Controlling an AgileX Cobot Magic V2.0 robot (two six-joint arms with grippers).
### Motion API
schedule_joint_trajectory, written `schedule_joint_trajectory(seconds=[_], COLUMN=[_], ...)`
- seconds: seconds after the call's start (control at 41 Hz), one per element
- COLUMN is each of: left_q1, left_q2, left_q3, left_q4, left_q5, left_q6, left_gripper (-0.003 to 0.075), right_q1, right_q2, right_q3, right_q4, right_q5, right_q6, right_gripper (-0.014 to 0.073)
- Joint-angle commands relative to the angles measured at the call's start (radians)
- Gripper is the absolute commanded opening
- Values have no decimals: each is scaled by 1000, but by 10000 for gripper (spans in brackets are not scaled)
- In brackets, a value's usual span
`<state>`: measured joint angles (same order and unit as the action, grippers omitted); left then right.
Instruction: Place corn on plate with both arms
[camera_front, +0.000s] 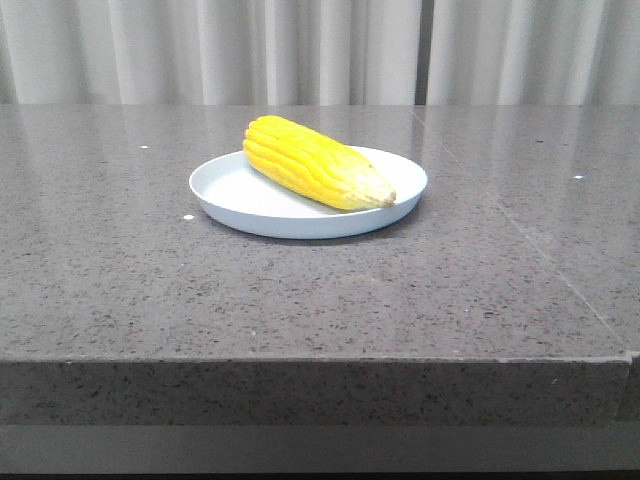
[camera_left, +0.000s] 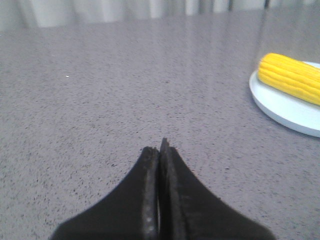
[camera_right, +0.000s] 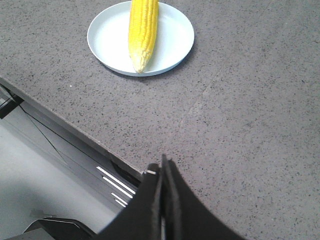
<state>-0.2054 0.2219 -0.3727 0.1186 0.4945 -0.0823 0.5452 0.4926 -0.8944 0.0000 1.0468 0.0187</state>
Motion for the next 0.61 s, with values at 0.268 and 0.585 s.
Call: schedule_joint_trajectory(seconds=[0.268,0.585], left_q1=[114,114], left_q2=[-248,-246], left_q3=[336,404], left_q4=[-80,-75], left_q5=[-369,-520], left_q6=[-8,-2], left_gripper=[-20,-20], right_q1=[2,2], right_q2=[5,5], right_q3=[-21,-16], right_q4=[-13,-13], right_q5=[-59,-61], right_q6=[-5,-5], right_gripper=[-86,-86])
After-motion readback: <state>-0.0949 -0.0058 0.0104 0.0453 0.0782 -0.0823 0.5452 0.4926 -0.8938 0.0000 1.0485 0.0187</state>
